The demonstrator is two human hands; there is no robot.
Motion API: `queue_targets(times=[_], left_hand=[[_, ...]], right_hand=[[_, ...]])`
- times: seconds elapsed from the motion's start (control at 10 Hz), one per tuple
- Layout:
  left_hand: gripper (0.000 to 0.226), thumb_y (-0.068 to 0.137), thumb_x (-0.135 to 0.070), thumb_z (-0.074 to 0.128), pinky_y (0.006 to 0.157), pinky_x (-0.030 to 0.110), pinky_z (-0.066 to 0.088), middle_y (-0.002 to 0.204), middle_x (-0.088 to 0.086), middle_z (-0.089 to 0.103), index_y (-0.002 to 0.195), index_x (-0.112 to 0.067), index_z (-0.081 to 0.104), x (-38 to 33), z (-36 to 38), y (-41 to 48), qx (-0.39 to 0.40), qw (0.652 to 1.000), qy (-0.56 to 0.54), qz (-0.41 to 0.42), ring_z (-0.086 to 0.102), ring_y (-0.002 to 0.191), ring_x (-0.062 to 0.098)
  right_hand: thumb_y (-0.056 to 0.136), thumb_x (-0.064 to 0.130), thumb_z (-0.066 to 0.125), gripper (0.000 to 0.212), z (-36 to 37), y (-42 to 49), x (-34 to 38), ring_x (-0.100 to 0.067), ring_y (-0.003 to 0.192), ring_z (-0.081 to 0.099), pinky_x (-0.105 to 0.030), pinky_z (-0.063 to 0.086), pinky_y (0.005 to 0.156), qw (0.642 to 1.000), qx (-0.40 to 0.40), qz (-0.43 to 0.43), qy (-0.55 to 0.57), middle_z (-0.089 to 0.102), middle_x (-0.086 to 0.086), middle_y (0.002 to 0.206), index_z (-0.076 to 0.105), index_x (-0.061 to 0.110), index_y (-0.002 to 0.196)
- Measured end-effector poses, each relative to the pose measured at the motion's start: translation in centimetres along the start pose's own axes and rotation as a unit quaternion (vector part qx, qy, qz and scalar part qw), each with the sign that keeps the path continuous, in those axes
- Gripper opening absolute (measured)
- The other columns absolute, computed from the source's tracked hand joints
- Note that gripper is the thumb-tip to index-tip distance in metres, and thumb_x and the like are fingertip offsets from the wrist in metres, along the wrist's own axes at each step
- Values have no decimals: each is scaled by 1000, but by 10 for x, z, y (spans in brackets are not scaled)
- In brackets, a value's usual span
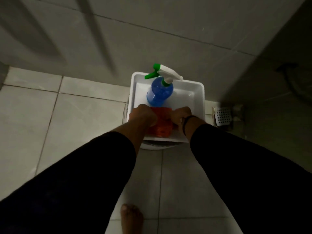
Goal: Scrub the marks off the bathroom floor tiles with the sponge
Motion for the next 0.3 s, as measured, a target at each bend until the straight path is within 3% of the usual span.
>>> queue_targets(times=[0.1,0.2,0.3], left_hand=[[35,100,-34,68,76,33,43,75,-3,44,126,-12,64,3,-2,2,-57,998,-22,6,40,60,10],[38,99,-35,70,74,33,44,83,-2,53,128,-12,63,2,-10,-9,-84,996,-20,21,49,66,12],[47,97,-39,72,80,38,50,117,7,65,133,-15,56,-4,-25,-44,-134,987,38,74,67,98,25]], right_hand=[[92,39,82,51,-4,7,5,-37,120,72,-43,56,108,996,-53,-25,-61,76,-14,126,70,8,130],[98,38,76,48,-11,1,13,-35,128,67,-46,53,112,989,-105,-45,-93,71,-14,137,63,10,135],[98,39,74,61,-22,-35,16,-38,137,59,-52,51,118,981,-151,-50,-114,56,-15,150,49,12,147]])
Point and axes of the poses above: each hand's wrist, its own y-axis towards the middle knuckle, its own z-axis out of the palm, x = y × z, the point moved 10 cm from there along y, towards the middle knuckle
